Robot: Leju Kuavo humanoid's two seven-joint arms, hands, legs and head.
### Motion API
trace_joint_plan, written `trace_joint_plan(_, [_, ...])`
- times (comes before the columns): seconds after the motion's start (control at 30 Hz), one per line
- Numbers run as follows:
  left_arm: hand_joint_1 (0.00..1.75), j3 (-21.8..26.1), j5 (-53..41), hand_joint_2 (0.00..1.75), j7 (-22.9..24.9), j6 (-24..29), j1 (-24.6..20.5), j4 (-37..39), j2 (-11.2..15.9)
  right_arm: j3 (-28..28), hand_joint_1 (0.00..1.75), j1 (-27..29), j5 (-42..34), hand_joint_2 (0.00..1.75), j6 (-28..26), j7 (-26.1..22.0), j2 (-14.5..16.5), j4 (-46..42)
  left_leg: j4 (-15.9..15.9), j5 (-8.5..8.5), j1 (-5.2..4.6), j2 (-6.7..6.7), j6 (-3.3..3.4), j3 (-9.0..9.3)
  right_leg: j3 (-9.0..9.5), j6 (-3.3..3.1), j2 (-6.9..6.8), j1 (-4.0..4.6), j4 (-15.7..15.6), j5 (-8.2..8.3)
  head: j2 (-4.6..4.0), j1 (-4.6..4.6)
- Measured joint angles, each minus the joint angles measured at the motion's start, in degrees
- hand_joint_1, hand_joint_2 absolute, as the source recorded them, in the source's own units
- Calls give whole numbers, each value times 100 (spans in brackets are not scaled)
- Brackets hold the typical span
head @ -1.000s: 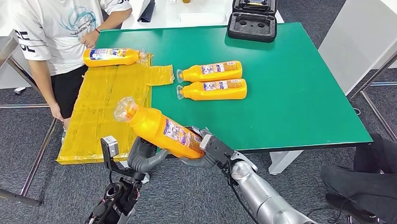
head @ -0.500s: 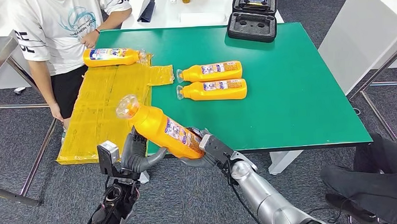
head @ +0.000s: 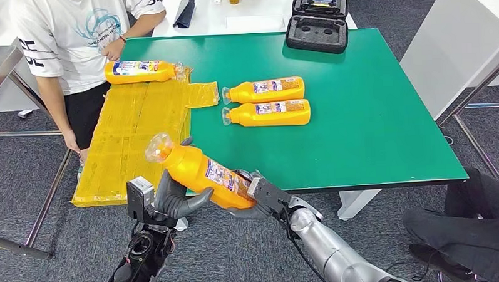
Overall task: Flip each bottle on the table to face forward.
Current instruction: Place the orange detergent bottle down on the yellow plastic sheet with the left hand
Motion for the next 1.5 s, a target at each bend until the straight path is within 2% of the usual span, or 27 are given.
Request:
trace_joint_plan(0.37, [0, -170, -65, 175, 197, -894, -298, 486, 130, 58, 160, 1, 55, 175, 42, -15, -7, 158, 0, 0, 0, 0, 0, 0, 0, 0, 0, 0, 0, 0, 0, 0])
trace_joint_plan(0.53, [2, -191, -27, 175, 184, -1102, -348, 679, 144, 59, 160, 1, 64, 175, 43, -15, -7, 209, 0, 0, 0, 0, 0, 0, 0, 0, 0, 0, 0, 0, 0, 0])
trace_joint_plan(0.57, [24, -193, -15, 175, 180, -1141, -358, 708, 146, 59, 159, 1, 68, 175, 43, -15, -7, 219, 0, 0, 0, 0, 0, 0, 0, 0, 0, 0, 0, 0, 0, 0])
trace_joint_plan(0.67, [149, -198, 94, 175, 115, -1242, -381, 776, 147, 68, 158, -6, 122, 175, 14, -16, -4, 246, 0, 0, 0, 0, 0, -1, 0, 0, 0, 0, 0, 0, 0, 0])
trace_joint_plan(0.7, [171, -198, 153, 175, 81, -1280, -383, 791, 146, 75, 158, -12, 150, 175, -3, -18, -1, 256, 0, 0, 0, 0, 0, -1, 0, 0, 0, 0, 0, 0, 0, 0])
trace_joint_plan(0.73, [175, -198, 212, 175, 48, -1314, -383, 800, 146, 83, 158, -21, 172, 175, -18, -20, 3, 267, 0, 0, 0, 0, 0, -1, 0, 0, 0, 0, 0, 0, 0, 0])
trace_joint_plan(1.27, [175, -156, 542, 175, -91, -1478, -368, 806, 145, 158, 158, -73, 217, 175, -19, -48, 55, 333, 0, 0, 0, -1, 0, -1, 0, 0, 0, 0, 0, 0, 0, 0])
trace_joint_plan(1.3, [175, -153, 557, 175, -94, -1483, -367, 806, 145, 158, 157, -76, 221, 175, -17, -48, 55, 337, 0, 0, 0, -1, 0, -1, 1, 0, 0, 0, 0, 0, 0, 0])
trace_joint_plan(1.43, [175, -137, 588, 175, -111, -1484, -357, 806, 145, 163, 133, -101, 237, 175, -11, -50, 61, 352, 0, 0, 0, -1, 0, -1, 0, 0, 0, 0, 0, 0, 0, 0])
trace_joint_plan(1.5, [175, -131, 594, 175, -112, -1484, -348, 806, 145, 164, 133, -105, 238, 175, -11, -50, 68, 358, 0, 0, 0, -1, 0, -1, 0, 0, 0, 0, 0, 0, 0, 0])
